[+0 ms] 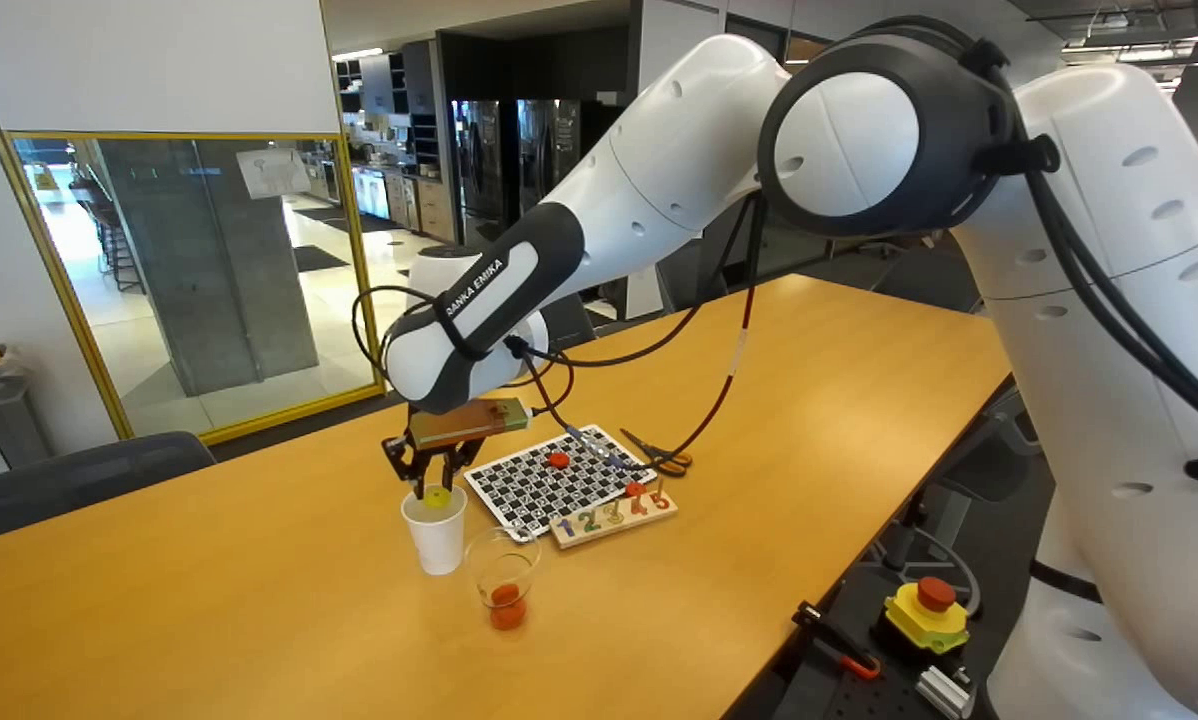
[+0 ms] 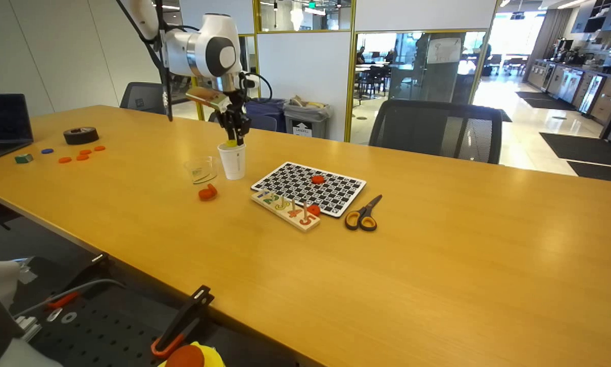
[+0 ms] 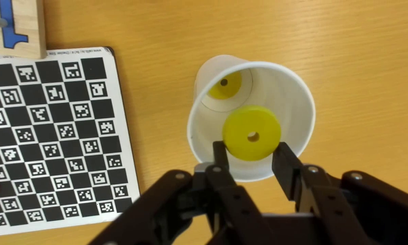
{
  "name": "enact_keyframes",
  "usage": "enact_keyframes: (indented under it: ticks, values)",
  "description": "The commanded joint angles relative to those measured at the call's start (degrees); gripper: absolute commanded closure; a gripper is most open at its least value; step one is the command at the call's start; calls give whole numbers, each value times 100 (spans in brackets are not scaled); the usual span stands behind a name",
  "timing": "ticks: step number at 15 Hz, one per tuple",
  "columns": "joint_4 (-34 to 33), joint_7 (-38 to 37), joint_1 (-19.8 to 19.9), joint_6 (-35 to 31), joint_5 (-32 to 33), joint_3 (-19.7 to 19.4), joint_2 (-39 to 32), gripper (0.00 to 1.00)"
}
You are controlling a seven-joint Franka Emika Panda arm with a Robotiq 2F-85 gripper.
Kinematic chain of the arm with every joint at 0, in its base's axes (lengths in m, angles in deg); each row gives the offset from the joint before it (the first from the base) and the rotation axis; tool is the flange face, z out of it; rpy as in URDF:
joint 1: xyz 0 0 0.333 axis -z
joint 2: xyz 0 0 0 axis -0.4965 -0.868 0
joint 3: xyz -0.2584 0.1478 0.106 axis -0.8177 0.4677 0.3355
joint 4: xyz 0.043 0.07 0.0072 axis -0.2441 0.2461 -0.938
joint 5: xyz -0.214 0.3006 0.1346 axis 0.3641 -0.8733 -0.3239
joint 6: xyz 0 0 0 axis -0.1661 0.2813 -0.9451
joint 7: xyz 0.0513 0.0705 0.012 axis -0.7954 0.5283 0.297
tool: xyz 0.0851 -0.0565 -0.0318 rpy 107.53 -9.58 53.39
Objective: Put the orange circles in the transparent cup and the yellow circle in the white cup.
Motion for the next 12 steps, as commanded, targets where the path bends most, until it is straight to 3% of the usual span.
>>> enact_keyframes:
  ticks: [1,5,12]
  values:
    - [45,177,114,141,-35,115,121,30]
    - [30,195,167,217,-36,93,165,0]
    - [96,1,502,197,-38,-168,321,0]
